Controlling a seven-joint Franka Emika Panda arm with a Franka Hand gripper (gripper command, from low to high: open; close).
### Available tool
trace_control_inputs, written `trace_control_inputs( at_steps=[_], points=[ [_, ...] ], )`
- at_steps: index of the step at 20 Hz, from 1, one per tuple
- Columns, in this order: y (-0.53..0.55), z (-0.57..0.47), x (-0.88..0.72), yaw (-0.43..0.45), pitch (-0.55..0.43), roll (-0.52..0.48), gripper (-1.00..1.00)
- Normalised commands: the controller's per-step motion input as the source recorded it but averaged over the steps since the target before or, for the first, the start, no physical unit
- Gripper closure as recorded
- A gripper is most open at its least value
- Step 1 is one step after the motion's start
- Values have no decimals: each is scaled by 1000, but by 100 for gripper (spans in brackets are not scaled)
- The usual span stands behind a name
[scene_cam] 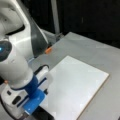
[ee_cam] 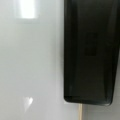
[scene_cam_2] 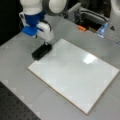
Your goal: Erasing curve lines
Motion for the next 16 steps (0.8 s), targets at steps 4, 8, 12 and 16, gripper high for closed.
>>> trace_control_inputs(
  at_steps=[4, 8, 12, 16],
  points=[
    [433, 52, -291, 4, 27, -134, -100],
    [514, 103, -288, -8, 71, -122, -100],
    [512, 70, -246, -23, 66, -153, -100],
    [437, -55, -202, -42, 39, -222, -100]
  ],
)
